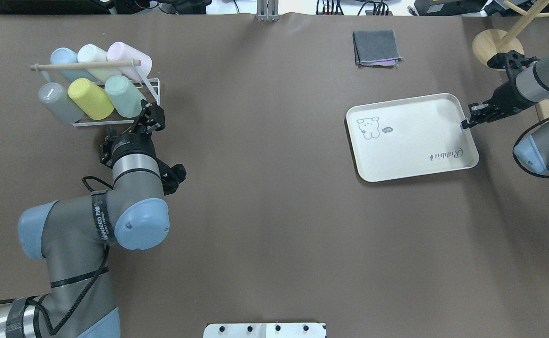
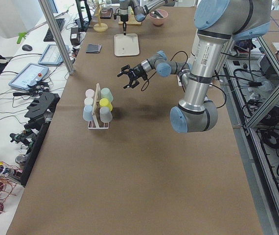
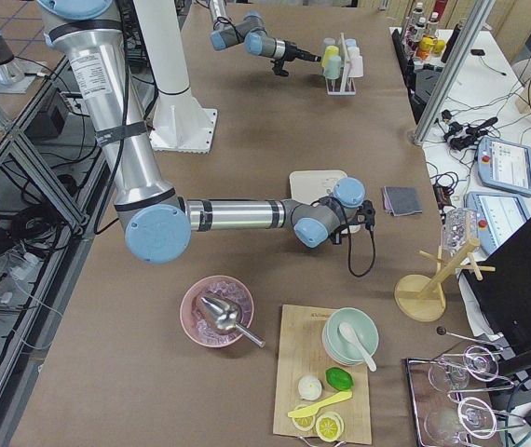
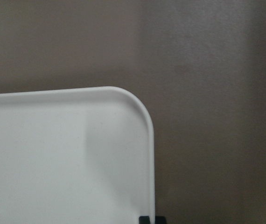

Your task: Pick up and place green cup on tray

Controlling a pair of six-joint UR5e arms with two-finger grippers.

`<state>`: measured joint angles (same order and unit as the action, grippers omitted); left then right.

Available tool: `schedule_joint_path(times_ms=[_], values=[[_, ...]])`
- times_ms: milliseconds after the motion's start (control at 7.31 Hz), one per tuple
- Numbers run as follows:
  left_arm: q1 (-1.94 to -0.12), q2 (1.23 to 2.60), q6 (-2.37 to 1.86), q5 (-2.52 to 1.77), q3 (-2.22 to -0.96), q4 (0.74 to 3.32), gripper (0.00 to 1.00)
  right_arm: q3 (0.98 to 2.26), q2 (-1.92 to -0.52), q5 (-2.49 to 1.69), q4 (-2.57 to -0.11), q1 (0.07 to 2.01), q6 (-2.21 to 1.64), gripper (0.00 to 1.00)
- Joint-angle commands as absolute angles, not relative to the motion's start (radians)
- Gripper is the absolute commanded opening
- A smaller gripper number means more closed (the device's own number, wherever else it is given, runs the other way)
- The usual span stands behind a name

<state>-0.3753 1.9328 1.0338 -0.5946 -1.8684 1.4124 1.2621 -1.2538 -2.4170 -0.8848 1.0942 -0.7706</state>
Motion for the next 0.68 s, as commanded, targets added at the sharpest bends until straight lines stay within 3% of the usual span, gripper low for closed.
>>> schedule_joint_path(times_ms=[0,274,411,547], values=[[-0.371,1.927,1.049,-0.494,-1.787,1.414,0.98,1.351,-1.218,-2.422,-0.887,1.025,-1.003,0.00],[-0.368,1.946,1.049,-0.479,-1.717,1.414,0.98,1.510,-1.172,-2.325,-1.048,0.916,-1.144,0.00],[-0.368,1.960,1.046,-0.466,-1.672,1.416,0.98,1.629,-1.116,-2.196,-1.256,0.800,-1.173,0.00],[-0.368,1.963,1.046,-0.416,-1.652,1.416,0.98,1.655,-1.068,-2.104,-1.341,0.734,-1.172,0.00]])
